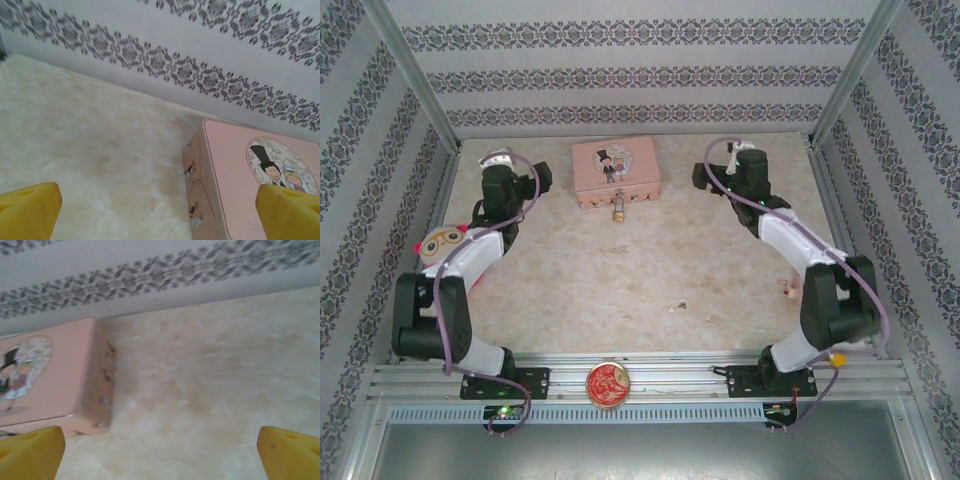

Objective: Unlock a padlock with a key

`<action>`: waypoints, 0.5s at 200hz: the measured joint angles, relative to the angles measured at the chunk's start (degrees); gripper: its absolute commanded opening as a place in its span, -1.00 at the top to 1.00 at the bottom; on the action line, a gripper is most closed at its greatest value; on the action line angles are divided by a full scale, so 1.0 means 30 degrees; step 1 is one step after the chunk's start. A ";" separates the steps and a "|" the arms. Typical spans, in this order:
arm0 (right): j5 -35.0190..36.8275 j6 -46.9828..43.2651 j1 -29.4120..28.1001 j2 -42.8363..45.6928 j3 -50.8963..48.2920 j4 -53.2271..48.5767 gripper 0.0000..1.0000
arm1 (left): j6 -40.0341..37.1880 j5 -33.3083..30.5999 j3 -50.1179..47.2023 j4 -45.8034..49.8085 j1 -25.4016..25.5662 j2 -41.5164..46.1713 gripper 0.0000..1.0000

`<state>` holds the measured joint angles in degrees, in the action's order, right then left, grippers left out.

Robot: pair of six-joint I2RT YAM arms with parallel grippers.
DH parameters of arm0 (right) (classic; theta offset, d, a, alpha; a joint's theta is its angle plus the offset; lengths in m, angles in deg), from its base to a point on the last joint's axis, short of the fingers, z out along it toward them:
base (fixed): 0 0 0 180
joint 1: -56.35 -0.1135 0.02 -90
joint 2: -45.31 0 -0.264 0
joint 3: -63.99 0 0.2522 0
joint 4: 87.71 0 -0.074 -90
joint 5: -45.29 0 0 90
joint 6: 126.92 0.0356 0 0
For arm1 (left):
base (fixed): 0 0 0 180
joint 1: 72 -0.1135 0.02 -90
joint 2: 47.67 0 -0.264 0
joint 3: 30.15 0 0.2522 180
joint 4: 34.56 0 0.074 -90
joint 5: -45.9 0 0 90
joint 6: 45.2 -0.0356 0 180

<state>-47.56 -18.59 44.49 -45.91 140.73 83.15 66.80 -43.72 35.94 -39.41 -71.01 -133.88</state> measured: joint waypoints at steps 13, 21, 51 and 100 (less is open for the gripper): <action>-0.0437 0.0539 -0.0503 -0.1413 0.1581 -0.0750 -0.96 | 0.0707 0.0597 0.0998 0.0219 0.0000 -0.1341 -0.99; -0.0692 0.0925 -0.0780 -0.2280 0.2579 -0.1239 -0.96 | 0.1078 0.0991 0.1501 0.0335 0.0000 -0.2025 -0.99; -0.1792 0.2361 -0.1326 -0.5202 0.5799 -0.2288 -0.86 | 0.2397 0.2543 0.2936 0.0372 0.0000 -0.4175 -0.99; -0.3344 0.4116 -0.1348 -0.9238 0.9887 -0.3271 -0.56 | 0.4109 0.5326 0.6222 0.0437 0.0022 -0.7876 -0.91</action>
<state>-57.59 -6.25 40.45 -73.62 170.39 73.34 79.13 -27.74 54.61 -38.10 -70.94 -157.51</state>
